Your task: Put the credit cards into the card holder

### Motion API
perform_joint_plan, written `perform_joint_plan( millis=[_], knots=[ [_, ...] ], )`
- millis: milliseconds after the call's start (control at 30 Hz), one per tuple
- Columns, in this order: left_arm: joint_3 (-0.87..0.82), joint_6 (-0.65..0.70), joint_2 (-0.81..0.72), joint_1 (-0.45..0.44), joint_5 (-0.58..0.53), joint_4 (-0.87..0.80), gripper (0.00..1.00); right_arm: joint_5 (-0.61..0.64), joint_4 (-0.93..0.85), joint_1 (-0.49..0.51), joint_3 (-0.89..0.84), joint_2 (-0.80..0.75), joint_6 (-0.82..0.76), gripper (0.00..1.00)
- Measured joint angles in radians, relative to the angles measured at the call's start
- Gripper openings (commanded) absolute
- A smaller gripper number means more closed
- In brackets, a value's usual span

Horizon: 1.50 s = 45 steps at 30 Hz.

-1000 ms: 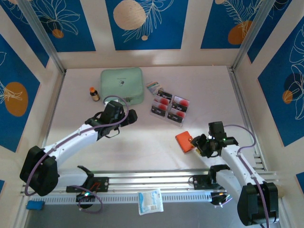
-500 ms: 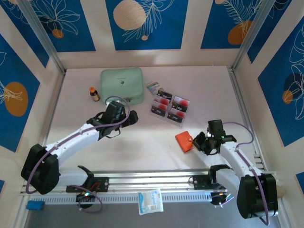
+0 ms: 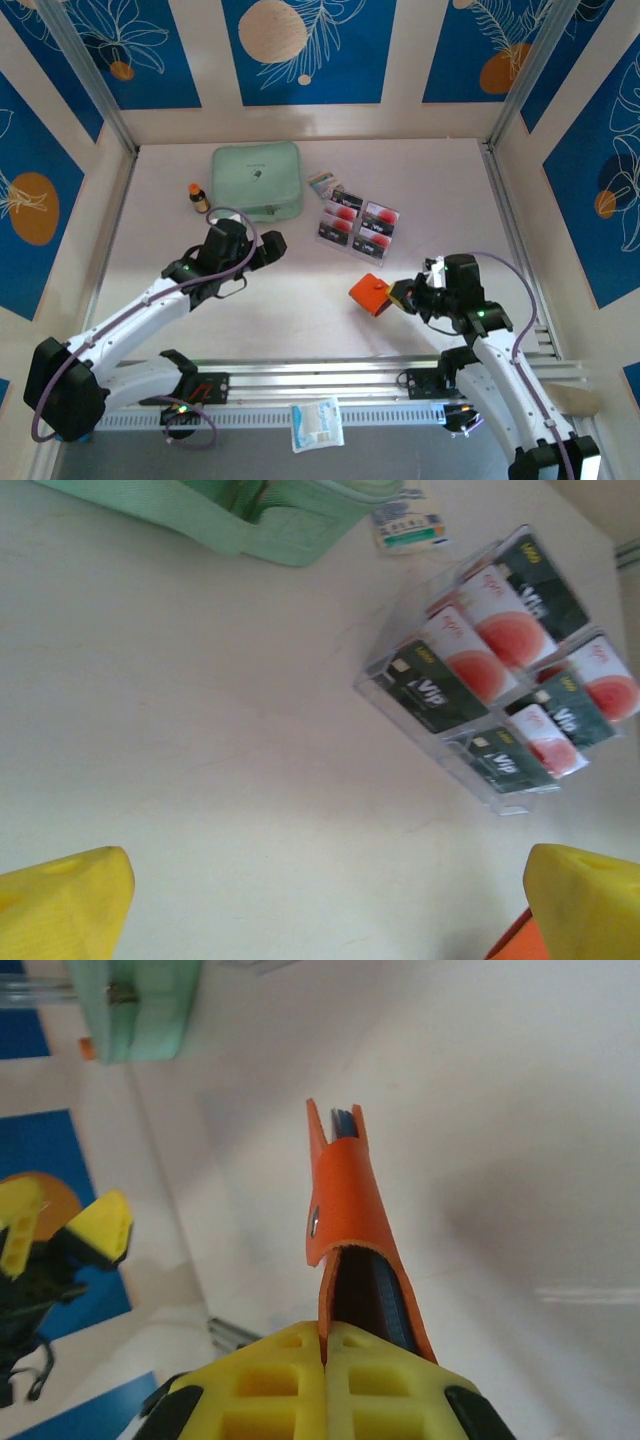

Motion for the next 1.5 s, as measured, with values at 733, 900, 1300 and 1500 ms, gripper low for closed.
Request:
perform_joint_plan(
  millis=[733,900,1300,1500],
  knots=[
    [-0.014,-0.243,0.081,-0.001,0.129,0.398,0.90,0.227,0.553,0.351,0.344,0.491,0.269,0.00],
    [-0.024,-0.272,0.089,-0.001,0.128,0.460,0.83,0.240,0.620,0.378,0.356,0.542,0.307,0.00],
    [-0.059,-0.319,0.143,-0.001,0.128,0.581,0.74,0.247,0.723,0.411,0.357,0.603,0.375,0.00],
    [-0.069,-0.329,0.144,-0.001,0.128,0.609,0.80,0.247,0.735,0.415,0.357,0.603,0.378,0.00]
  ],
)
